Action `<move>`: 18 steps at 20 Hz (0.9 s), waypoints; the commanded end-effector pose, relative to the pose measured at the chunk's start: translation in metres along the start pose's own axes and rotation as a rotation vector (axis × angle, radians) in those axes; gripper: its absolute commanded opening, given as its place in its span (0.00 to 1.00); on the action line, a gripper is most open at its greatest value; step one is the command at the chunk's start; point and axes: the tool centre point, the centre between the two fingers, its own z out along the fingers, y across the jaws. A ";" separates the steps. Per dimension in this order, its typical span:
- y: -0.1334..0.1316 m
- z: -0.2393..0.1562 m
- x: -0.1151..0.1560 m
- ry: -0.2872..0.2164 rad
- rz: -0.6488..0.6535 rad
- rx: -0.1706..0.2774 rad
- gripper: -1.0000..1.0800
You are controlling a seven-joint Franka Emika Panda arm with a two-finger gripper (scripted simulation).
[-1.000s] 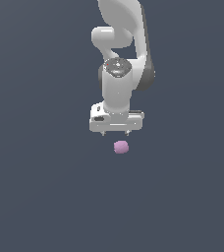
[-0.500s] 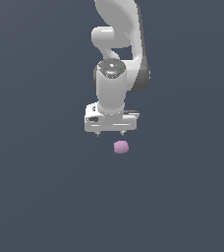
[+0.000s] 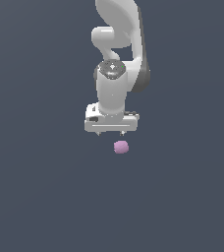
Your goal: Pick up the object and move it to a goal position.
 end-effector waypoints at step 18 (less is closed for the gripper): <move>-0.017 0.021 -0.001 -0.009 0.410 0.014 0.96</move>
